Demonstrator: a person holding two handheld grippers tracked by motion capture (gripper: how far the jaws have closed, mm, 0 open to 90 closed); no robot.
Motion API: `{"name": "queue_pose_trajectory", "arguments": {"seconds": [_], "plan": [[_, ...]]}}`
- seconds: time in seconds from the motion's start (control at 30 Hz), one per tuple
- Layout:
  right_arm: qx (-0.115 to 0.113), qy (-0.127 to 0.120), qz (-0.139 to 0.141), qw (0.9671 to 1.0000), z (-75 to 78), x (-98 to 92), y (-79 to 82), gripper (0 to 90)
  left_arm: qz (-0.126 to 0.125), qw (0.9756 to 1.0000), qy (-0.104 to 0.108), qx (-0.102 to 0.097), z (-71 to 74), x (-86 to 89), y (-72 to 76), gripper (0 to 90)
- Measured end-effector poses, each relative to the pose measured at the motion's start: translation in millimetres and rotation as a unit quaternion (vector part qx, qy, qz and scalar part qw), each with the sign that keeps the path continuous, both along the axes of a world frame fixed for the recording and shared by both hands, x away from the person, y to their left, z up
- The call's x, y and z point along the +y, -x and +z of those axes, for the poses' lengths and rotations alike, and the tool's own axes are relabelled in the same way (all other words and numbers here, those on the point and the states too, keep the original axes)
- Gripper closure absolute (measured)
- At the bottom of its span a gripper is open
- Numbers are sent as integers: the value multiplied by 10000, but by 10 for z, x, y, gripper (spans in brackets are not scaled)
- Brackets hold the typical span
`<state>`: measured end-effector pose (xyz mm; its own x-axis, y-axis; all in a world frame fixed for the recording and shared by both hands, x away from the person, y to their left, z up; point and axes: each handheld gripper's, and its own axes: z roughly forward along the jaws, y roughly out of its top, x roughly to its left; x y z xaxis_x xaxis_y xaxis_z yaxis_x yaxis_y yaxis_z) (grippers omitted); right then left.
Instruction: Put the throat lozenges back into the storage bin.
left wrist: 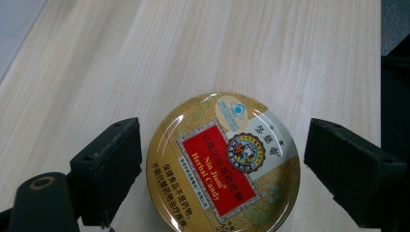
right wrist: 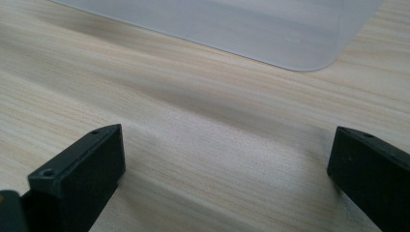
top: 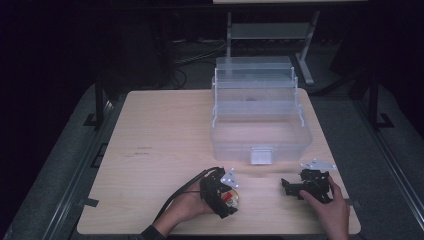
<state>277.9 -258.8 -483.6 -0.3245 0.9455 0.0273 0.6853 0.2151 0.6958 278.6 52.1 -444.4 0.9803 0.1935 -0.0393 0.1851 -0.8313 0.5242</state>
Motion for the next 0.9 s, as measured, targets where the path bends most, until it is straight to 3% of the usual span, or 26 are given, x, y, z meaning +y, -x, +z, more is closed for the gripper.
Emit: {"name": "queue_pose_trajectory", "arguments": {"seconds": [0.4, 0.9], "plan": [[0, -1, 0, 10000, 0, 0, 0, 0, -63, 9996, -285, -17, -63, -46, 14, 143], [0, 0, 0, 10000, 0, 0, 0, 0, -18, 9996, -274, 2, -76, -34, 18, 194]]}}
